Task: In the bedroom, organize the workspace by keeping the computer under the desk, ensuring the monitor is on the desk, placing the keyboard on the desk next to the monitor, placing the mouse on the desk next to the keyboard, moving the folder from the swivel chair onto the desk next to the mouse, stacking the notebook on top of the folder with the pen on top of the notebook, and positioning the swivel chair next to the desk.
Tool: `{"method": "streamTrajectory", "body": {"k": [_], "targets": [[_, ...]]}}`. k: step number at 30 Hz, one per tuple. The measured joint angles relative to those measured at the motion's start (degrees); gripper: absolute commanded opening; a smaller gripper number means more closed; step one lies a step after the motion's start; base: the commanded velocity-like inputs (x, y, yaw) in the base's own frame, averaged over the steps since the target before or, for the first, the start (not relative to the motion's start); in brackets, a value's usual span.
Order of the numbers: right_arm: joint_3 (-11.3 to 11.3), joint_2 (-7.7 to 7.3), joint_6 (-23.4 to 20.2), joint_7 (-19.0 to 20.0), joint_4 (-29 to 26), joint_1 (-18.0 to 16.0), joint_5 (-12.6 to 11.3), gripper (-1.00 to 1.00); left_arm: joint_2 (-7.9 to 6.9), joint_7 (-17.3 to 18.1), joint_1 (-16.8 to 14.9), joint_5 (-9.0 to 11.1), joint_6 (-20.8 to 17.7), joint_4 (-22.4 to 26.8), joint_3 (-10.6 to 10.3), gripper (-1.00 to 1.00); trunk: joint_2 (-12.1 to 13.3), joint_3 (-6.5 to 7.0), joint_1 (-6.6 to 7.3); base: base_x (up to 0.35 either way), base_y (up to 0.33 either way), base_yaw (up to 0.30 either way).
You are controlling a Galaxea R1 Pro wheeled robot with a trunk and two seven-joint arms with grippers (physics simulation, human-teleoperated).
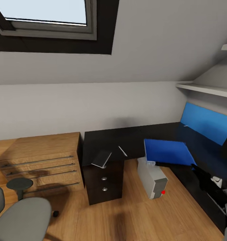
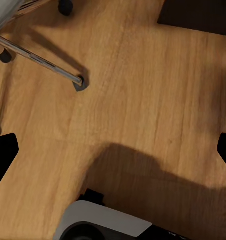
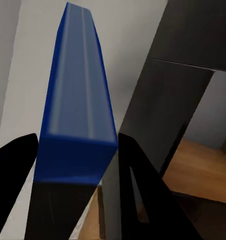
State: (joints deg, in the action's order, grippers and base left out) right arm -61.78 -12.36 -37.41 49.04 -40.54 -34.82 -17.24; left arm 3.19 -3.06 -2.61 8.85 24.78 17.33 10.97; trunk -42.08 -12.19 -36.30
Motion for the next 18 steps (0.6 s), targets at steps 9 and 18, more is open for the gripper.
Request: {"method": "streamTrajectory", "body": {"k": [9, 18], "targets": [[-6.4, 2.82, 4.9, -9.5, -0.3, 0.0, -5.0, -1.0, 0.05, 0.0, 0.0, 0.0, 0.0, 0.0, 0.0, 1.0, 0.0, 0.0, 0.0, 0.0, 0.0, 0.0], [-6.5, 5.24, 13.6, -10.5, -0.3, 0.0, -5.1, -1.0, 0.07, 0.0, 0.0, 0.0, -0.1, 0.0, 0.0, 1.0, 0.0, 0.0, 0.0, 0.0, 0.0, 0.0]]}}
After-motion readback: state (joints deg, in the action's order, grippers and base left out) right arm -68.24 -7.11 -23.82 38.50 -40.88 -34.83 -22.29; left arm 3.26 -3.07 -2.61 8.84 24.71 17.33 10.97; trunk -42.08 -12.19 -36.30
